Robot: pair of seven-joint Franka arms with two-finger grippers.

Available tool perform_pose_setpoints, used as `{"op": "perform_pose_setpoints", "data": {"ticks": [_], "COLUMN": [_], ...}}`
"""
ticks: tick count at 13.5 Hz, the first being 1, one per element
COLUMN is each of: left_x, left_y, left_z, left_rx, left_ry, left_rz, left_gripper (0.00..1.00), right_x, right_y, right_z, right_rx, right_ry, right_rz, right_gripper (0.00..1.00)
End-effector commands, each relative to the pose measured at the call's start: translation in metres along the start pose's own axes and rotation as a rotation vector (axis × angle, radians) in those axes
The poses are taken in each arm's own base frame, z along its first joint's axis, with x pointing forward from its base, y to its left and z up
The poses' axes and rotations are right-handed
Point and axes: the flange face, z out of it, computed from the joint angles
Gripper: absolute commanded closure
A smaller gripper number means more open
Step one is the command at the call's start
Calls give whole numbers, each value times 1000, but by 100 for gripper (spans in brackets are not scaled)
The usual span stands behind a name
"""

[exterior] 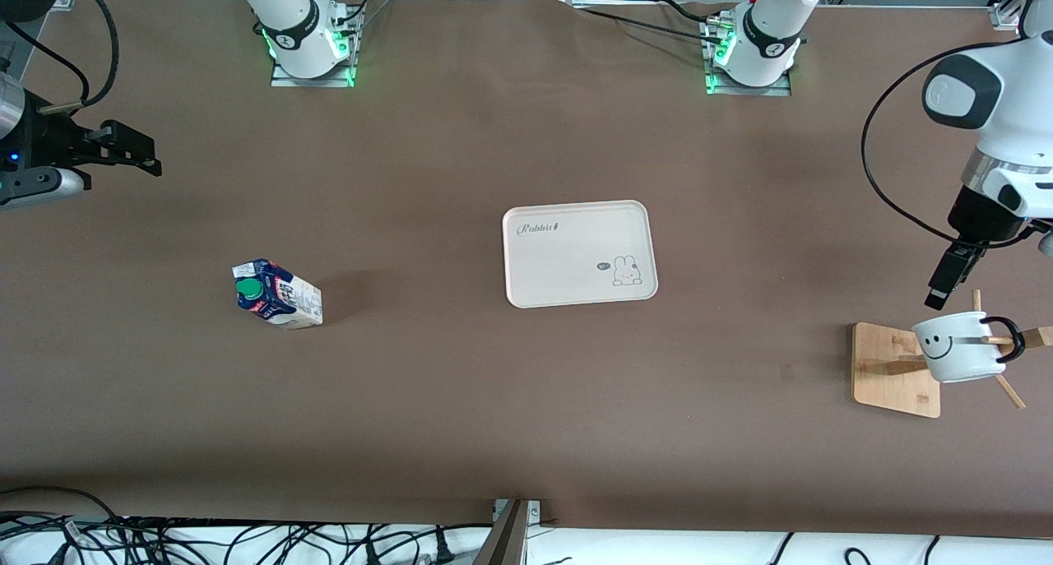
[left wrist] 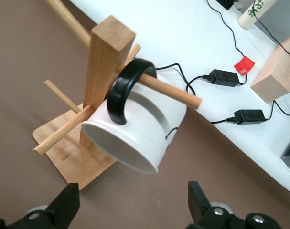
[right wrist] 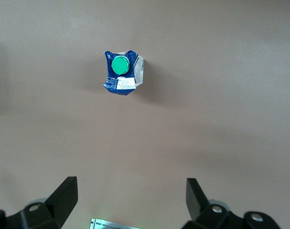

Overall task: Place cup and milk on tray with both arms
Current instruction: 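Lower the left gripper onto the white mug's rim on the tree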

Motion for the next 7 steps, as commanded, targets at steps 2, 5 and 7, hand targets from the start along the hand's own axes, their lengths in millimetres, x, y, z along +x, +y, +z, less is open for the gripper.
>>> {"op": "perform_pose_setpoints", "data": {"ticks": [2, 5, 7], "left_x": [15, 38, 39], "left_y": [6, 22, 23], "left_z": [11, 16, 23], "left_rx": [-30, -64, -64], "left_ry": [11, 37, 30], "left_rz": [-30, -52, -59], "left_gripper": [0, 0, 0], "right_x": [-7, -7, -7], "right_y": [1, 1, 1], "right_z": [-3, -3, -3], "right_rx": [-11, -11, -11], "right_ry": [-3, -3, -3], "right_rz": [-16, -16, -16], "right_gripper": [0, 0, 0]}}
